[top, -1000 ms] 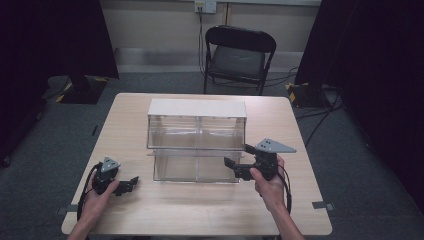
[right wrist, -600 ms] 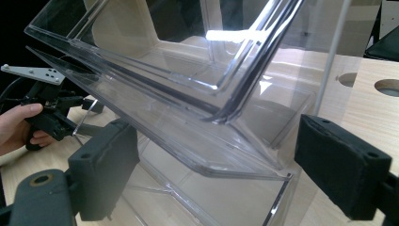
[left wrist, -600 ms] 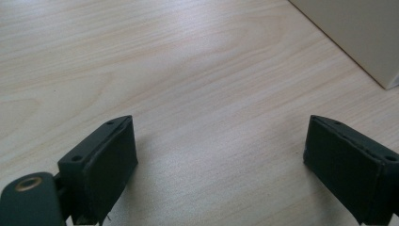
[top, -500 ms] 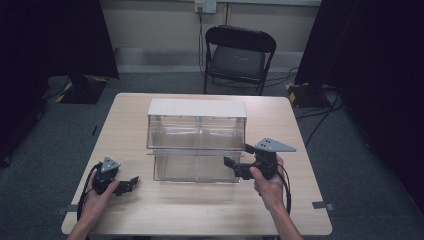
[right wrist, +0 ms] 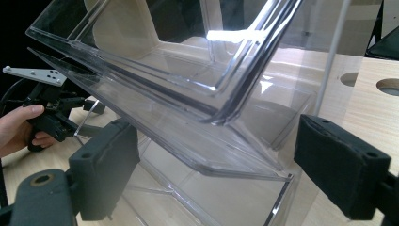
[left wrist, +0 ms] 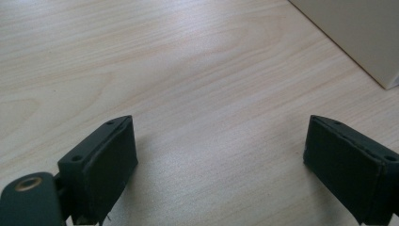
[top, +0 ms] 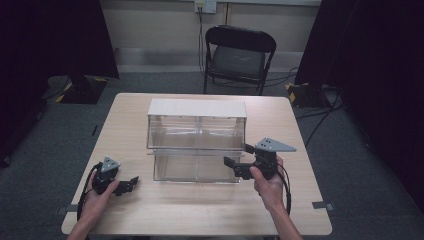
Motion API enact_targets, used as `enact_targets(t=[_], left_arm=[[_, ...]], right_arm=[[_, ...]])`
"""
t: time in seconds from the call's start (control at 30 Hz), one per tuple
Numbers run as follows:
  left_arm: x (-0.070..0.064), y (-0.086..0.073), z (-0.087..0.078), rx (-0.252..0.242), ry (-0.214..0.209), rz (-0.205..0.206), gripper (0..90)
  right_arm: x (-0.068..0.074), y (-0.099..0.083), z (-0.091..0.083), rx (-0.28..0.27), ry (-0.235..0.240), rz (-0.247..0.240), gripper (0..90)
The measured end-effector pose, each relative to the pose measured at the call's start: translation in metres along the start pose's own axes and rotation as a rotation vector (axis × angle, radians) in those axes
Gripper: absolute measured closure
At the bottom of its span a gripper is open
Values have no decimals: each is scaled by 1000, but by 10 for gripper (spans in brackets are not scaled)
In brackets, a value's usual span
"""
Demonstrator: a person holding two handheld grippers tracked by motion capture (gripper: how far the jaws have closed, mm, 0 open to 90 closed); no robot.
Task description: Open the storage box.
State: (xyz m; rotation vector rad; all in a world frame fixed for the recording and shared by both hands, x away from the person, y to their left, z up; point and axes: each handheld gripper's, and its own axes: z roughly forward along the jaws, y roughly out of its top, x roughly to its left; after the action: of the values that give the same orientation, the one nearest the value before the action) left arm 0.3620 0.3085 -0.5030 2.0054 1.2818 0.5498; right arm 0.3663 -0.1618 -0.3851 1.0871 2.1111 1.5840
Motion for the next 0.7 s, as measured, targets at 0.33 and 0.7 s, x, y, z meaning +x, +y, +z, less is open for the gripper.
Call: enact_targets(t=[0.33, 0.7], left_arm=[[0, 0, 0, 0, 0, 0, 94], [0, 0, 0, 0, 0, 0, 94]], right_arm=[[0, 0, 0, 0, 1, -1, 141], [0, 0, 0, 1, 4, 0, 141]])
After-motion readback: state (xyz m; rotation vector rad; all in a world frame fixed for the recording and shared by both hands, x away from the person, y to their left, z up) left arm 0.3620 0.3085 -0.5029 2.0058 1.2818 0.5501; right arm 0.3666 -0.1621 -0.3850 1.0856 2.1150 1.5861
